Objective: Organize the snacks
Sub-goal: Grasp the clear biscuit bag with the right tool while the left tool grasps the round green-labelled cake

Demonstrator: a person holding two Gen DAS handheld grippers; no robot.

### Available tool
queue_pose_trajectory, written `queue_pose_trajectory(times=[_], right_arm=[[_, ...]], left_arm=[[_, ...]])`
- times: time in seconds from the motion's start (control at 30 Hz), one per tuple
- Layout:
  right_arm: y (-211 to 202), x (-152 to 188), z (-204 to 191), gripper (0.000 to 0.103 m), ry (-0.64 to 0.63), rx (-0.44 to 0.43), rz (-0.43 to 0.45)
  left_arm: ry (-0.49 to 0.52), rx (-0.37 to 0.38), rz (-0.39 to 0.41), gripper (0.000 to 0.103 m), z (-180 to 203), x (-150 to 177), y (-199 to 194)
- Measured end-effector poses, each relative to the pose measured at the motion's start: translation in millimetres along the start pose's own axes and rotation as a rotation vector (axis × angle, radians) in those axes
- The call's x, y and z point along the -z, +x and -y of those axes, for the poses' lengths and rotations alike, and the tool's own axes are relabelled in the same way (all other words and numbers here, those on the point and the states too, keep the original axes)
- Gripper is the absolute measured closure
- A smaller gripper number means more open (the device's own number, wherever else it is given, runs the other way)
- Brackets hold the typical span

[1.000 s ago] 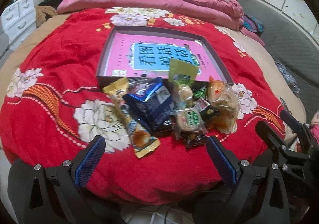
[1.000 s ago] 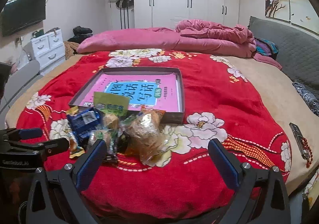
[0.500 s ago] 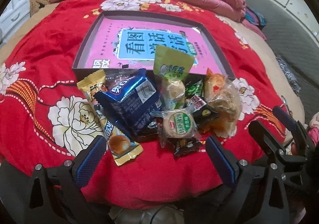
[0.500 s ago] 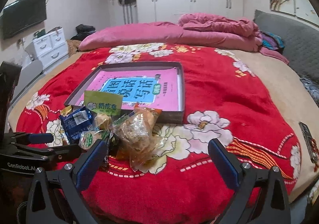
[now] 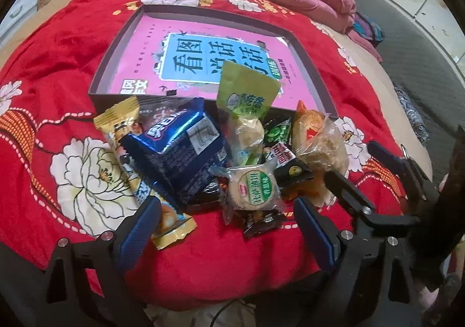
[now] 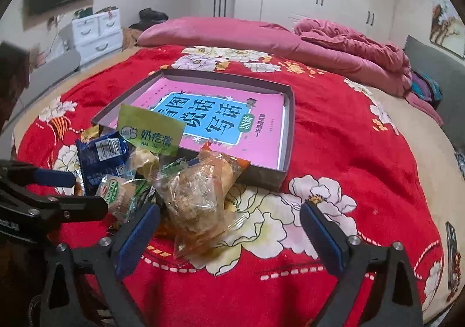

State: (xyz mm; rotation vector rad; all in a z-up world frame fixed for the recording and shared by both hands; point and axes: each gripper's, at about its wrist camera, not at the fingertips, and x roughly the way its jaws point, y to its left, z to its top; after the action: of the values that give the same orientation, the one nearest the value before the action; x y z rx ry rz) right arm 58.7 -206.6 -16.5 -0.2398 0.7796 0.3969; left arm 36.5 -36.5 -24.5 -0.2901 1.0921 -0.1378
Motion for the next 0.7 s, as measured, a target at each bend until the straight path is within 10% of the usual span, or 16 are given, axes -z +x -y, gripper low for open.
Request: queue_pose_trajectory(times=[0.43, 0.7], right_arm=[[18.3, 0.4, -1.3, 0.055, -0.023, -0.065, -0.033], [12.0, 1.7, 15.4, 0.058, 0.074, -0.076, -0.013]], left_arm=[[-0.007, -0.014, -0.011, 0.022, 5.9, -3.3, 12.3], [-0.009, -0.035, -0.011, 0.033, 4.7, -4.8, 15.5]])
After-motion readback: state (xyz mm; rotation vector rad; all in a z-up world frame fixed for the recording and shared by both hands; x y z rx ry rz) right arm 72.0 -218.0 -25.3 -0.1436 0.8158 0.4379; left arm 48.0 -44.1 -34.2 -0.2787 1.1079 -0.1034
